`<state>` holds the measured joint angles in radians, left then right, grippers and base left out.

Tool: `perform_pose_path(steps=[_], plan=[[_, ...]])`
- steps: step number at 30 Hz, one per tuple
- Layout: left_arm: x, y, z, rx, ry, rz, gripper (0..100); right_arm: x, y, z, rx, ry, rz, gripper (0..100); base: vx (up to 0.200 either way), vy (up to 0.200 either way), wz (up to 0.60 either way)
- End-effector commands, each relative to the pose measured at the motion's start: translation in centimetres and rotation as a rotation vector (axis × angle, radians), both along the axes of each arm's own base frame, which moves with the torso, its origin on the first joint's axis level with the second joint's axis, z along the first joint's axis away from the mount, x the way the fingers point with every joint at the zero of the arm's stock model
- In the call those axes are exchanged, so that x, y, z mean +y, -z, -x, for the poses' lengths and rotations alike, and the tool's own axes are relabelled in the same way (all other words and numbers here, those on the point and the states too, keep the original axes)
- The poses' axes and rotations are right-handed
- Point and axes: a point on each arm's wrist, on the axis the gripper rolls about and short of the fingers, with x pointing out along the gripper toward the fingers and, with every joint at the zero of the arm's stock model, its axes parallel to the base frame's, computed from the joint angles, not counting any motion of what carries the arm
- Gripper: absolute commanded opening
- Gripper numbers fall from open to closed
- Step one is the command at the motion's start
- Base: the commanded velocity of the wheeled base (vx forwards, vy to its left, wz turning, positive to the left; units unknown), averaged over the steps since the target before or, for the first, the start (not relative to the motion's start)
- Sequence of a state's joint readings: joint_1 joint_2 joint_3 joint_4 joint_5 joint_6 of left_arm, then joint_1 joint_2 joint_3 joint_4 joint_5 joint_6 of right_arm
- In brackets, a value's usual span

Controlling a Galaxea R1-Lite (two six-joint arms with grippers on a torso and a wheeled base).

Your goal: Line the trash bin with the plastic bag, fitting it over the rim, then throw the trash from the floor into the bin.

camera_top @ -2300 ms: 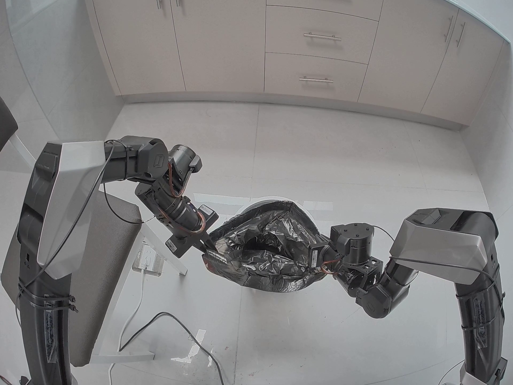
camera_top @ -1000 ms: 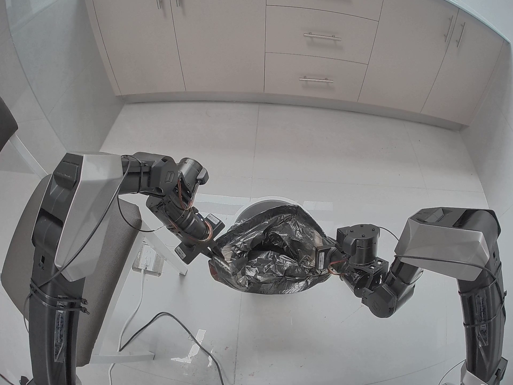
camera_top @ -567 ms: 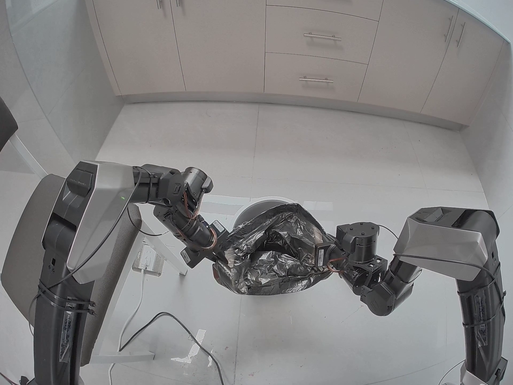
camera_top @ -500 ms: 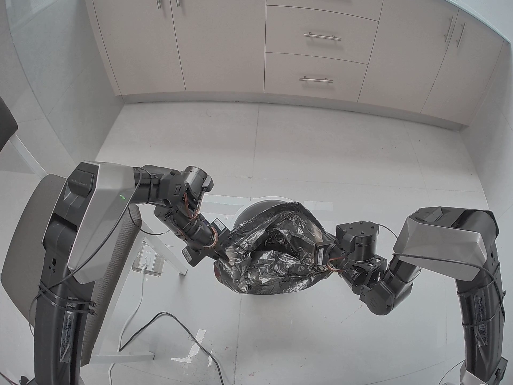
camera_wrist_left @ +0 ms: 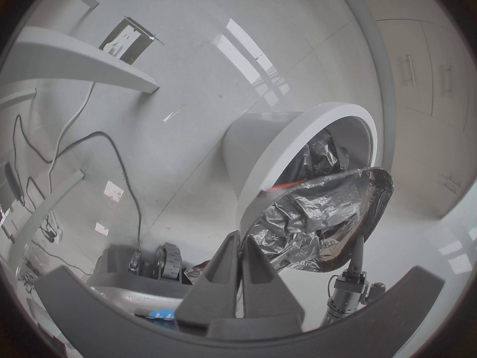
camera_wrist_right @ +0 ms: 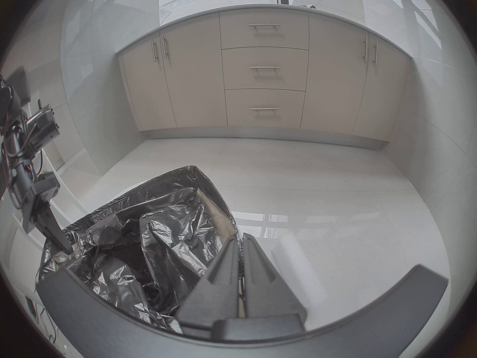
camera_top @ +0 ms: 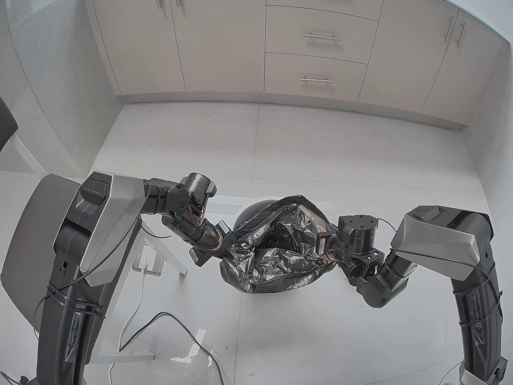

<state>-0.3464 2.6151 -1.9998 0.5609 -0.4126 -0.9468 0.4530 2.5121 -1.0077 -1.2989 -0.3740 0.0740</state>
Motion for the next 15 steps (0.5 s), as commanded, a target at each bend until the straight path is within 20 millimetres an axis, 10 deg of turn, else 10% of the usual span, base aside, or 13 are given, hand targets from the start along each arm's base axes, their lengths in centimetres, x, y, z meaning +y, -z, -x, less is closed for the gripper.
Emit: perform_pose_path(steps=[1, 13, 14, 15], plan=[[0.06, 1.36, -0.24, 0.008, 0.001, -0.006, 0, 0.09, 0.46, -0.53, -0.006, 0.004, -0.002, 0, 0.000, 0.000, 0.00], [0.31, 0.99, -0.88, -0.047, -0.008, 0.013, 0, 0.40, 0.93, -1.08, -0.016, 0.007, 0.018, 0, 0.000, 0.000, 0.00], [0.31, 0.90, -0.89, -0.050, -0.008, 0.014, 0, 0.40, 0.96, -1.10, -0.017, 0.015, 0.019, 100, 0.000, 0.000, 0.00], [0.38, 0.84, -0.90, -0.050, -0.010, 0.014, 0, 0.44, 1.03, -1.07, -0.016, 0.020, 0.024, 100, 0.000, 0.000, 0.00]])
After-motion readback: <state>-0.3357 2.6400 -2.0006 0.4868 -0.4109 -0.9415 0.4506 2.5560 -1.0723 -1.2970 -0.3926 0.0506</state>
